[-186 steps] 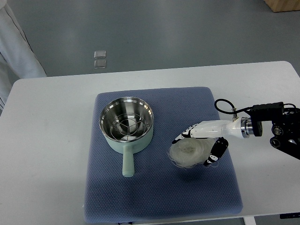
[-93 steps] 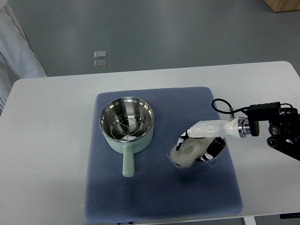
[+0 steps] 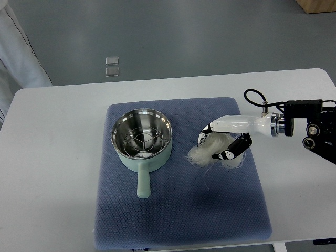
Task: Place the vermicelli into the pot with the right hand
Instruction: 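Lift the vermicelli with the right hand above the saucepan, then lower the vermicelli into the green saucepan and open the right hand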
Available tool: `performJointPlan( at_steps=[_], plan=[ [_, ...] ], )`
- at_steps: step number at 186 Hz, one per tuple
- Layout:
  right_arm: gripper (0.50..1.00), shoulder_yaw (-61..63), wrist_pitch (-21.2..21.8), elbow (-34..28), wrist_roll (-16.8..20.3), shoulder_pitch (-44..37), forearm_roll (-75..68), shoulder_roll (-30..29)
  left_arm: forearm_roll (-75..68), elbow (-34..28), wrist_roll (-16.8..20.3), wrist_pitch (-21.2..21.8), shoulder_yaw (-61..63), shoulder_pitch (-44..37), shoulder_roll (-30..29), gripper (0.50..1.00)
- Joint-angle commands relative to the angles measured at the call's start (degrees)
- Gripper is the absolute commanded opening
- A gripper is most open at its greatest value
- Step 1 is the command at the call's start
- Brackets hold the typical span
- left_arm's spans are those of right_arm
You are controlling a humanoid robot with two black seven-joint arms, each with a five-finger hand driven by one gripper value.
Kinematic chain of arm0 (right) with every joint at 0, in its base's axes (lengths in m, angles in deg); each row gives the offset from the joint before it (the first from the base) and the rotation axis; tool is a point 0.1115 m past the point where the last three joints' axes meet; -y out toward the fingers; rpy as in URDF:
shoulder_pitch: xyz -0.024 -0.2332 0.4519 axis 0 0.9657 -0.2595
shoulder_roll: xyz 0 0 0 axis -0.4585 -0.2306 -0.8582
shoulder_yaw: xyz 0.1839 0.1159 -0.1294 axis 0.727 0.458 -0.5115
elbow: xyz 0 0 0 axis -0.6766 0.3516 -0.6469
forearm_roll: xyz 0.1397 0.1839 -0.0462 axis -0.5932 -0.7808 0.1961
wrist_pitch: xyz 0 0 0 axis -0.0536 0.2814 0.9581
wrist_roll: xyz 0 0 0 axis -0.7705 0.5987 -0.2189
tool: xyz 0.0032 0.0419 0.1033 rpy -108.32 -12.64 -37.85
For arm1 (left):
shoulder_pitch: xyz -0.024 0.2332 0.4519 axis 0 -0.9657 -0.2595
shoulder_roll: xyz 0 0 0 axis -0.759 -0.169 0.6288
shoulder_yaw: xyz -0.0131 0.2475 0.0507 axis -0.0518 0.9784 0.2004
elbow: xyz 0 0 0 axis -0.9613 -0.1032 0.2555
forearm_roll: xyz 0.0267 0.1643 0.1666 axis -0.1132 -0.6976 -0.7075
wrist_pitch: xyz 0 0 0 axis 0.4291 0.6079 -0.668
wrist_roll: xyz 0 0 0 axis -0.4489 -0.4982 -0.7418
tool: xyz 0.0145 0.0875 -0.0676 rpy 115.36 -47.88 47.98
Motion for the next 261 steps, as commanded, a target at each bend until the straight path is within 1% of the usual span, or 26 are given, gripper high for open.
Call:
performJointPlan(
  at_steps=[1, 30, 46, 63, 79, 95, 121, 151, 171, 216, 244, 261],
  plan=[
    [0.500, 0.98, 0.13, 0.00, -0.03, -0.37, -1.40, 0.84, -0.01, 0.00, 0.00, 0.00, 0.00, 0.00, 0.00, 1.000],
    [0.500, 0.98, 0.22, 0.17, 0.06, -3.97, -3.51, 2.07, -0.01, 0.00, 0.00, 0.00, 0.00, 0.00, 0.00, 1.000],
    [0.500, 0.98, 0.83, 0.35, 0.23, -7.49, -4.92, 2.16, -0.01, 0.00, 0.00, 0.00, 0.00, 0.00, 0.00, 1.000],
    [0.500, 0.98, 1.97, 1.40, 0.50, -11.26, -5.62, 1.45, -0.01, 0.00, 0.00, 0.00, 0.00, 0.00, 0.00, 1.000],
    [0.500, 0.98, 2.15, 2.98, 0.50, -14.17, -6.06, 0.40, -0.01, 0.00, 0.00, 0.00, 0.00, 0.00, 0.00, 1.000],
    [0.500, 0.89, 2.15, 5.97, 0.59, -17.16, -6.41, -2.85, -0.01, 0.00, 0.00, 0.00, 0.09, 0.00, 0.00, 1.000],
    [0.502, 0.63, 2.15, 12.12, 0.67, -20.14, -6.24, -11.37, -0.01, 0.00, 0.00, 0.00, 0.09, 0.00, 0.00, 1.000],
    [0.509, 0.45, 1.36, 19.33, 0.76, -20.94, -5.62, -20.16, -0.01, 0.00, 0.00, 0.00, 0.09, 0.00, 0.00, 1.000],
    [0.513, -0.25, 1.18, 20.56, 0.76, -20.50, -5.27, -24.82, -0.01, 0.00, 0.00, 0.00, 0.09, 0.00, 0.00, 1.000],
    [0.531, -1.04, 1.01, 20.56, 0.76, -18.04, -5.18, -29.05, -0.01, 0.00, 0.00, 0.00, 0.09, 0.00, 0.00, 1.000],
    [0.541, -3.24, -1.01, 21.79, 1.90, -16.37, -4.66, -30.80, -0.01, 0.00, 0.00, 0.00, 0.09, 0.00, 0.00, 1.000],
    [0.562, -3.68, -1.81, 22.93, 1.99, -15.75, -4.66, -31.59, -0.01, 0.00, 0.00, 0.00, 0.09, 0.00, 0.00, 1.000]
  ],
)
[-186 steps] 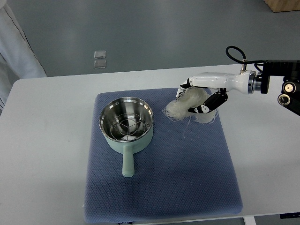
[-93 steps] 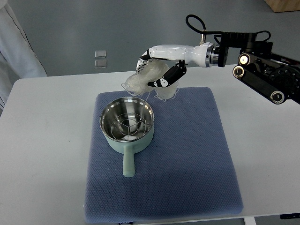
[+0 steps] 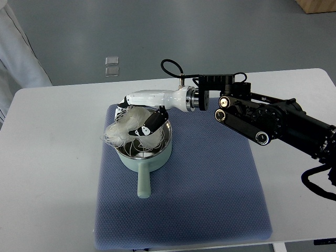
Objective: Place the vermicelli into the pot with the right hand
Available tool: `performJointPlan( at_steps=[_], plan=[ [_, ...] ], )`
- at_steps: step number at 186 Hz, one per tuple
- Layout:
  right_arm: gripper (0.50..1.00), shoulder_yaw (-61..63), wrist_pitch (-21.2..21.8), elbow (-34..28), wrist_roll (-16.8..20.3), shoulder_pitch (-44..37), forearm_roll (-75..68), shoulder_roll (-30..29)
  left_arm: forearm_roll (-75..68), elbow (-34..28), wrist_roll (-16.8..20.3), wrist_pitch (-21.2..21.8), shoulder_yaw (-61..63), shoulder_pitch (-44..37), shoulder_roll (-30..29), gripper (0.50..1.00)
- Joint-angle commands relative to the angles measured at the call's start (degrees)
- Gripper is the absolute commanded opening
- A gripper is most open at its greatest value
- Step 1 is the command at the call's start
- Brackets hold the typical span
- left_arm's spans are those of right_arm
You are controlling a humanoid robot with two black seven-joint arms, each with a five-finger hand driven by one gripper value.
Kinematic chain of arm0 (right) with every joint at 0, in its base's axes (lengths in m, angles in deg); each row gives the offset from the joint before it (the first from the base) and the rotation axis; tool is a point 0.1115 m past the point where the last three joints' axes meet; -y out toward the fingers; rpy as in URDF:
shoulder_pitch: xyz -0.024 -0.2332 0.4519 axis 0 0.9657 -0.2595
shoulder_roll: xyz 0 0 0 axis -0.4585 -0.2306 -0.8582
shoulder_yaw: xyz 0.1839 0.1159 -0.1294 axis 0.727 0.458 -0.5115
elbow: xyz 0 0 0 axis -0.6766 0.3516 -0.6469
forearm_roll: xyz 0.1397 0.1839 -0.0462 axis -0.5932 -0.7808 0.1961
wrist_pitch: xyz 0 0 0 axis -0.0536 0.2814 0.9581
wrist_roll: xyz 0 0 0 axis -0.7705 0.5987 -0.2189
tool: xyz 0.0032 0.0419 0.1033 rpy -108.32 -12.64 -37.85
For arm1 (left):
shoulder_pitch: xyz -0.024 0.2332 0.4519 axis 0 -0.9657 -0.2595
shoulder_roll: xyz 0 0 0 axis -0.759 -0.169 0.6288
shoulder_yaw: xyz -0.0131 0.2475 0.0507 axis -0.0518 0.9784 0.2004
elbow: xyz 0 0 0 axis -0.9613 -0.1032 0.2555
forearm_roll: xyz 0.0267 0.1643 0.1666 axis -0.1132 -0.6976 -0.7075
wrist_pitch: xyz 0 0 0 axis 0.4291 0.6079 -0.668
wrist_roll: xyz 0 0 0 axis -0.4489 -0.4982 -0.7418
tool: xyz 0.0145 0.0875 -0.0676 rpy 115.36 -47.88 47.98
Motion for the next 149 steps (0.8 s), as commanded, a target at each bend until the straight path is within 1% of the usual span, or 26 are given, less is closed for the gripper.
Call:
performJointPlan(
  at_steps=[1, 15, 25, 26, 27, 28, 29, 30, 31, 32, 37, 38, 41, 42, 43, 44, 45, 46, 47, 48, 50, 53, 59, 87, 126, 149],
  plan=[
    [0.562, -0.63, -0.93, 1.10, 0.27, 0.74, 0.08, -0.78, -0.02, 0.03, 0.00, 0.00, 0.00, 0.00, 0.00, 1.000],
    [0.582, -0.63, -1.63, 1.54, 0.27, 0.92, 0.08, -0.78, -0.02, 0.03, 0.00, 0.00, 0.00, 0.00, 0.00, 1.000],
    [0.617, -0.63, -1.63, 1.72, 0.27, 1.10, 0.08, -0.78, -0.02, 0.03, 0.00, 0.00, 0.00, 0.00, 0.00, 1.000],
    [0.631, -0.63, -1.72, 1.72, 0.27, 1.10, 0.08, -0.78, -0.02, 0.03, 0.00, 0.00, 0.00, 0.00, 0.00, 1.000],
    [0.631, -0.63, -1.72, 1.72, 0.27, 1.10, 0.08, -0.78, -0.02, 0.03, 0.00, 0.00, 0.00, 0.00, 0.00, 1.000],
    [0.649, -0.63, -1.72, 1.72, 0.27, 1.18, 0.08, -0.78, -0.02, -0.06, 0.00, 0.00, 0.00, 0.00, 0.00, 1.000],
    [0.650, -0.63, -1.72, 1.72, 0.27, 1.18, 0.08, -0.78, -0.02, -0.06, 0.00, 0.00, 0.00, 0.00, 0.00, 1.000],
    [0.666, -0.63, -1.80, 1.80, 0.27, 1.27, 0.08, -0.78, -0.02, -0.06, 0.00, 0.00, 0.00, 0.00, 0.00, 1.000],
    [0.666, -0.63, -1.80, 1.80, 0.27, 1.27, 0.08, -0.78, -0.02, -0.06, 0.00, 0.00, 0.00, 0.00, 0.00, 1.000],
    [0.682, -0.63, -1.80, 1.80, 0.27, 1.27, 0.08, -0.78, -0.02, 0.02, 0.00, 0.00, 0.00, 0.00, 0.00, 1.000],
    [0.713, -0.63, -1.98, 1.80, 0.27, 1.36, 0.08, -0.78, -0.02, 0.03, 0.00, 0.00, 0.00, 0.00, 0.00, 1.000],
    [0.733, -0.63, -2.07, 1.80, 0.27, 1.36, 0.08, -0.78, -0.02, 0.03, 0.00, 0.00, 0.00, 0.00, 0.00, 1.000],
    [0.752, -0.63, -2.16, 1.80, 0.27, 1.36, -0.01, -0.70, -0.02, 0.03, 0.00, 0.00, 0.00, 0.00, 0.00, 1.000],
    [0.770, -0.63, -2.24, 1.80, 0.27, 1.36, -0.01, -0.70, 0.07, 0.03, 0.00, 0.00, 0.00, 0.00, 0.00, 1.000],
    [0.770, -0.63, -2.24, 1.80, 0.27, 1.36, -0.01, -0.70, 0.07, 0.03, 0.00, 0.00, 0.00, 0.00, 0.00, 1.000],
    [0.790, -0.63, -2.33, 1.80, 0.27, 1.45, -0.01, -0.70, -0.01, 0.03, 0.00, 0.00, 0.00, 0.00, 0.00, 1.000],
    [0.791, -0.63, -2.33, 1.80, 0.27, 1.45, -0.01, -0.70, -0.02, 0.03, 0.00, 0.00, 0.00, 0.00, 0.00, 1.000],
    [0.809, -0.63, -2.42, 1.80, 0.27, 1.45, -0.01, -0.70, -0.02, 0.03, 0.00, 0.00, 0.00, 0.00, 0.00, 1.000],
    [0.809, -0.63, -2.42, 1.80, 0.27, 1.45, -0.01, -0.70, -0.02, 0.03, 0.00, 0.00, 0.00, 0.00, 0.00, 1.000],
    [0.825, -0.54, -2.51, 1.80, 0.27, 1.45, -0.01, -0.70, -0.02, 0.03, 0.00, 0.00, 0.00, 0.00, 0.00, 1.000],
    [0.825, -0.54, -2.51, 1.80, 0.27, 1.45, -0.01, -0.70, -0.02, 0.03, 0.00, 0.00, 0.00, 0.00, 0.00, 1.000],
    [0.862, -0.54, -2.51, 1.80, 0.19, 1.53, -0.01, -0.61, -0.02, 0.03, 0.00, 0.00, 0.00, 0.00, 0.00, 1.000],
    [0.899, -0.45, -2.51, 1.80, 0.19, 1.62, -0.18, -0.43, -0.01, 0.03, 0.00, 0.00, 0.00, 0.00, 0.00, 1.000],
    [0.915, -0.28, -2.42, 1.54, 0.18, 1.71, -0.62, -0.17, 0.07, 0.03, 0.00, 0.00, 0.00, 0.00, 0.00, 1.000],
    [0.921, 0.69, -2.24, 1.10, 0.01, 1.62, -1.59, 0.80, -0.02, 0.03, 0.00, 0.00, 0.00, -0.08, 0.00, 1.000],
    [0.921, 4.12, -2.33, 0.92, -0.34, 1.71, -6.07, 3.61, -0.02, -0.06, 0.00, 0.00, 0.00, 0.00, 0.00, 1.000]
  ],
)
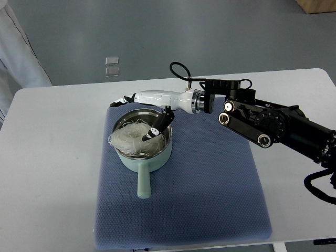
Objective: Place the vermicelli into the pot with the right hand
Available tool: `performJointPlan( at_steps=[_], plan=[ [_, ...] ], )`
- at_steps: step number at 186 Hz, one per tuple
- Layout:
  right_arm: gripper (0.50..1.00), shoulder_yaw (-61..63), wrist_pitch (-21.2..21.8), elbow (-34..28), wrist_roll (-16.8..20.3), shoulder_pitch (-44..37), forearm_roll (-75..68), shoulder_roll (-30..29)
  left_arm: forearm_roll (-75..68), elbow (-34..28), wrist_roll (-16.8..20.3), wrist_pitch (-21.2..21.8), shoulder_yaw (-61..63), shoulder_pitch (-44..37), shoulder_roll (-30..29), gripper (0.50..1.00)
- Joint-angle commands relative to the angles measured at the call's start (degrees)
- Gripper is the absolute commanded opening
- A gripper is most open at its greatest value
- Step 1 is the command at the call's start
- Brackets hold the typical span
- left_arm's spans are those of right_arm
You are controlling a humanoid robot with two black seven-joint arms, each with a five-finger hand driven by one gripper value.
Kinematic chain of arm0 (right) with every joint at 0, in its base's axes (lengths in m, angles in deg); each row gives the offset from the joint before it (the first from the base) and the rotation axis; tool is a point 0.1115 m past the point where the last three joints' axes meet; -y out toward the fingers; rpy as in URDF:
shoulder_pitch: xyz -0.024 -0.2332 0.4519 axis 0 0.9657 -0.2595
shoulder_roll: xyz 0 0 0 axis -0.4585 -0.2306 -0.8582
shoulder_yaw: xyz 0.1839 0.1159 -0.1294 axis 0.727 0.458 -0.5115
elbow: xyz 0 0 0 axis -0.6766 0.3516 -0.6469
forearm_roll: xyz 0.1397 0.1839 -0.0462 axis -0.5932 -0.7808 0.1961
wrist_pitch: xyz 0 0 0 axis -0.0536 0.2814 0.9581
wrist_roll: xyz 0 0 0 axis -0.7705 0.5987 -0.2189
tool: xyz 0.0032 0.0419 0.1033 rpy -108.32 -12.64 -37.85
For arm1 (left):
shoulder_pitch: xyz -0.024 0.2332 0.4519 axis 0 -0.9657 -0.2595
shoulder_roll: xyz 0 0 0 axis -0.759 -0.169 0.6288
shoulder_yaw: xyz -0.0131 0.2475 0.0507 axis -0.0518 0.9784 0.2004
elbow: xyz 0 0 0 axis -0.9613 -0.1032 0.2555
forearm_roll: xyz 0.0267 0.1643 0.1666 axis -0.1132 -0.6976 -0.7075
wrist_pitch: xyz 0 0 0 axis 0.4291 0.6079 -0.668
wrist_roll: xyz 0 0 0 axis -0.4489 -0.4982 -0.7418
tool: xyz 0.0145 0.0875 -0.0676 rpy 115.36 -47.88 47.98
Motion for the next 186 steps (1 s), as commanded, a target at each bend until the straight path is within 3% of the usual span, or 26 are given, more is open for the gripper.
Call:
performJointPlan(
  at_steps=[1, 55, 79, 126, 186],
  plan=[
    [0.923, 3.30, 0.02, -0.11, -0.15, 0.00, -4.07, 2.14, -0.01, -0.08, 0.00, 0.00, 0.00, 0.00, 0.00, 1.000],
    [0.924, 15.60, -0.51, 0.68, -0.23, 5.80, -23.59, 5.48, -0.01, 0.01, 0.00, 0.00, -0.09, 0.00, 0.00, 1.000],
    [0.924, 19.73, -3.85, 1.82, -0.15, 10.55, -32.11, 5.57, -0.01, 0.01, 0.00, 0.00, -0.09, 0.00, 0.00, 1.000],
    [0.924, 20.17, -8.86, 9.82, 0.38, 15.38, -49.95, 5.04, -0.01, 0.01, 0.00, 0.00, -0.09, 0.00, 0.00, 1.000],
    [0.924, 19.91, -10.09, 11.58, 1.52, 18.28, -64.45, 4.69, -0.01, -0.08, 0.00, 0.00, -0.09, -0.09, 0.00, 1.000]
  ],
)
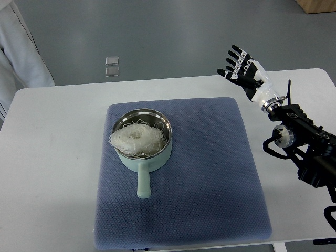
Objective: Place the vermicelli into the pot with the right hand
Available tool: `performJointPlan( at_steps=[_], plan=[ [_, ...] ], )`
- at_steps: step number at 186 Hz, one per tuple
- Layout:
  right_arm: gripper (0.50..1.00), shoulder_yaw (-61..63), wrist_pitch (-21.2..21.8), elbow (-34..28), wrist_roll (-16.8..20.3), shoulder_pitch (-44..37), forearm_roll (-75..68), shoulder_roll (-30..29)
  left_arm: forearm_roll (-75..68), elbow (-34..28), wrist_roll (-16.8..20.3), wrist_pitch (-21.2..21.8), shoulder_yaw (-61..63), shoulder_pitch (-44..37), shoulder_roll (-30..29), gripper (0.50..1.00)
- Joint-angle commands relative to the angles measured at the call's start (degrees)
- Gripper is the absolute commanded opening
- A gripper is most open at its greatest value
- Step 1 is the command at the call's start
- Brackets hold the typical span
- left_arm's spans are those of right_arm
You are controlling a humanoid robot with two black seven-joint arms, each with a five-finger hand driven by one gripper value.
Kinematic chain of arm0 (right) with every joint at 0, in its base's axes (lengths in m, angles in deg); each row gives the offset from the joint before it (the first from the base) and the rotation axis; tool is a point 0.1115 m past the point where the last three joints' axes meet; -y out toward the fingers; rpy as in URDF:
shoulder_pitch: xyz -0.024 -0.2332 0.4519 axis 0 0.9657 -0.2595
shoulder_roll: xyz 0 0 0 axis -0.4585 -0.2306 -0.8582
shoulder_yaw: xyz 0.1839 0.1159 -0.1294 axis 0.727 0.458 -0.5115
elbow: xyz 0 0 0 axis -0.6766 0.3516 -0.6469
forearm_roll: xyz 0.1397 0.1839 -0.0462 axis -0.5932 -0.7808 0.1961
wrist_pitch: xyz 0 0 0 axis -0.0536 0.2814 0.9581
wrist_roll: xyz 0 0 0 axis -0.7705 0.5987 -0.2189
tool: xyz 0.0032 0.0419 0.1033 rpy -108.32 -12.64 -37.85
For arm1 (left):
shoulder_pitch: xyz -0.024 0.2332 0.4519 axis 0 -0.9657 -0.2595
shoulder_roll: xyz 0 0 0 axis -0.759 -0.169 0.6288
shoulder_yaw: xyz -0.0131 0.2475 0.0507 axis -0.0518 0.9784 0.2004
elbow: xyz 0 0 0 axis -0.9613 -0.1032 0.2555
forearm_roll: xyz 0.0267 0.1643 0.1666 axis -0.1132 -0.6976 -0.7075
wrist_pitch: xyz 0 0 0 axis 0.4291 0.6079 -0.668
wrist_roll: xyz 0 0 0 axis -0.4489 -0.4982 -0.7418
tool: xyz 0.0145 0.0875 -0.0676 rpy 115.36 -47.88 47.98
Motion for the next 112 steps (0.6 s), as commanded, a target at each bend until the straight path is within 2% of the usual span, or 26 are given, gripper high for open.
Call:
performJointPlan(
  at_steps=[1, 24, 96, 112],
  plan=[
    [0.924, 0.23, -0.25, 0.37, 0.97, 0.34, -3.82, -0.12, 0.00, -0.05, 0.00, 0.00, 0.00, -0.05, 0.00, 1.000],
    [0.924, 0.23, -0.16, 0.37, 3.60, 0.43, -11.29, -0.20, 0.00, 0.04, 0.00, 0.00, 0.00, -0.05, 0.00, 1.000],
    [0.930, 0.93, -0.25, 0.19, 2.46, 0.25, -13.05, -0.38, 0.00, 0.04, 0.00, 0.00, 0.00, -0.05, 0.00, 1.000],
    [0.930, 0.93, -0.25, 0.01, 1.23, 0.25, -13.05, -0.47, 0.00, 0.04, 0.00, 0.00, 0.00, -0.05, 0.00, 1.000]
  ],
)
